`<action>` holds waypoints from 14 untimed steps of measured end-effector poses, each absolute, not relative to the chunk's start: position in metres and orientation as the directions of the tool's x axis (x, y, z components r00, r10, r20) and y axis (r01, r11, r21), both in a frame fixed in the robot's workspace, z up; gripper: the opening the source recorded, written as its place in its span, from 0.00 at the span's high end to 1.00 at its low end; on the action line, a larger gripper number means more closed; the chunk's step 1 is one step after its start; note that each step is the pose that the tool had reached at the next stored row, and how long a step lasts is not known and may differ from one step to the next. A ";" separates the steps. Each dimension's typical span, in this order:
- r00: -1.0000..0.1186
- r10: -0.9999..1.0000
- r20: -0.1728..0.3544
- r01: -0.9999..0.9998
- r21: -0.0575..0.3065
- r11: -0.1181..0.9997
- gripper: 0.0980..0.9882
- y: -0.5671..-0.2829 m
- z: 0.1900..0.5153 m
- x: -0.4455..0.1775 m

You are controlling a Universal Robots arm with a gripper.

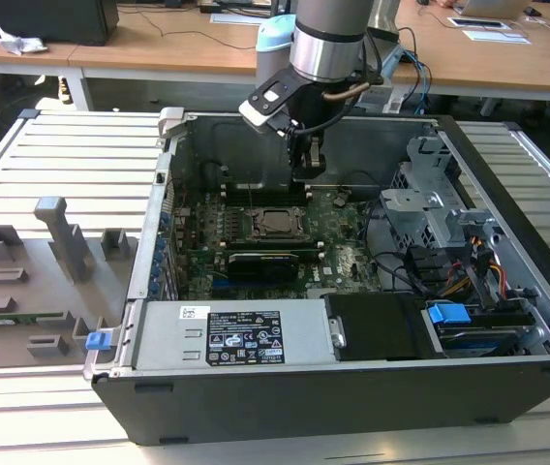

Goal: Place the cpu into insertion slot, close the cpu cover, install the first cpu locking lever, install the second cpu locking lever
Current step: 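Close the cpu cover, then install the first cpu locking lever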

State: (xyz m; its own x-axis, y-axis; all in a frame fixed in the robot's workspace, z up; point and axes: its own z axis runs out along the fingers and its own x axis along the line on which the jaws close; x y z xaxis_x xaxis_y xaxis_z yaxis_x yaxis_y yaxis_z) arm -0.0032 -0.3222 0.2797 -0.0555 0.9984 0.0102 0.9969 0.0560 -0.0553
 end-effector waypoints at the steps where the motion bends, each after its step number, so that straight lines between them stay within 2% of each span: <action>1: -0.056 0.998 0.010 0.997 -0.055 0.056 0.99 -0.322 0.280 -0.003; 14: -0.068 0.998 0.010 0.996 -0.056 0.068 0.99 -0.322 0.281 -0.003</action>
State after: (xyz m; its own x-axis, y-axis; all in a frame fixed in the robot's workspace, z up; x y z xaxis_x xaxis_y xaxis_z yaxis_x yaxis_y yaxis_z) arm -0.0032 -0.3222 0.2806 -0.0679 0.9976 0.0099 0.9961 0.0683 -0.0556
